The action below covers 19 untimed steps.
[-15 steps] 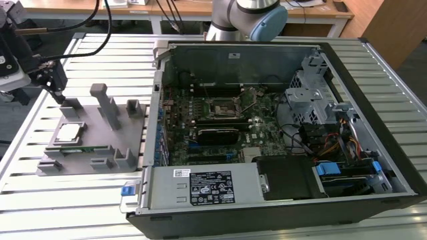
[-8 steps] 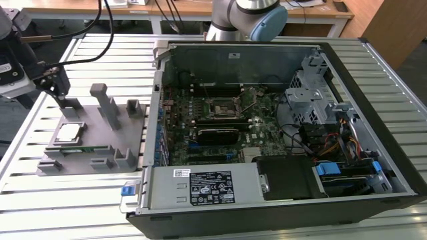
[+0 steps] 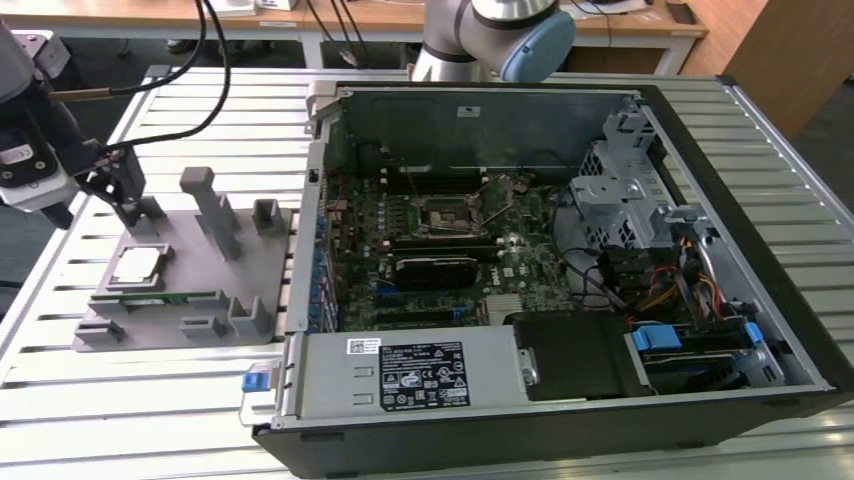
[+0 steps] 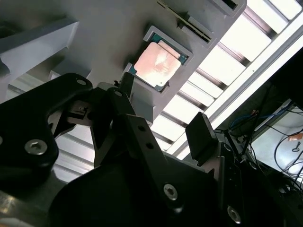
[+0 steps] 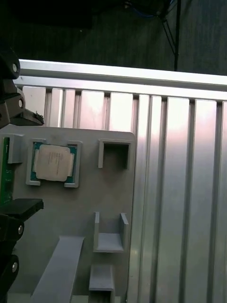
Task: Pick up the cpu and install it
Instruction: 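Pick up the cpu and move it towards the insertion slot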
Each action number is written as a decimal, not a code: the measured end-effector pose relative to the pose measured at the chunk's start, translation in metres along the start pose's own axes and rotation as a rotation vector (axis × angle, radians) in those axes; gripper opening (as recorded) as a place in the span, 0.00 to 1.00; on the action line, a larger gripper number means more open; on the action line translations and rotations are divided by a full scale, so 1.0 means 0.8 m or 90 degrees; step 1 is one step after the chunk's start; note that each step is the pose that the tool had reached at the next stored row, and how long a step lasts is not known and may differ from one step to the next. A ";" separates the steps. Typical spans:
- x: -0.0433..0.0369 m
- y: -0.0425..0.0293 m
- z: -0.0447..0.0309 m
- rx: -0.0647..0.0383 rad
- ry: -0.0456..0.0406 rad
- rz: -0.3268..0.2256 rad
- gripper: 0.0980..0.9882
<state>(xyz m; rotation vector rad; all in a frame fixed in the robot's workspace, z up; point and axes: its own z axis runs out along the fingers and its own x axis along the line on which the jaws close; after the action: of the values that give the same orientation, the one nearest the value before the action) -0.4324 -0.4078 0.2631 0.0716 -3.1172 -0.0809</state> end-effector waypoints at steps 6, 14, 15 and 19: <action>0.000 -0.0025 0.0117 0.000 0.0000 0.000 0.69; -0.001 -0.0046 0.0298 -0.002 -0.0001 0.000 0.69; -0.001 -0.0047 0.0319 -0.003 -0.0002 0.000 0.69; -0.001 -0.0050 0.0386 -0.006 -0.0003 -0.001 0.69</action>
<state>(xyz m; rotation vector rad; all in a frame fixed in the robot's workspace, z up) -0.4324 -0.4102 0.2321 0.0735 -3.1171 -0.0961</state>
